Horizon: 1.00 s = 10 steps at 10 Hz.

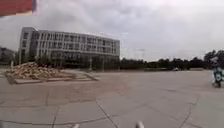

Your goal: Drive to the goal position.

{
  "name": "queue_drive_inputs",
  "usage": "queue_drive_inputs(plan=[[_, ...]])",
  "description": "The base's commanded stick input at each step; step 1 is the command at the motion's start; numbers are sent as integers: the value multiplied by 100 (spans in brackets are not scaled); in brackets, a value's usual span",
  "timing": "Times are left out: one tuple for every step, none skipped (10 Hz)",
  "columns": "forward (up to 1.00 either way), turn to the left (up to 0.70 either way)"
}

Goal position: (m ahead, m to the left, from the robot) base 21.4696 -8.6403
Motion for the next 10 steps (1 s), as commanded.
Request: queue_drive_inputs(plan=[[50, -25], [50, -25], [50, -25], [50, -25], [50, -25], [50, -25], [50, -25], [50, -25], [50, -25], [50, -24]])
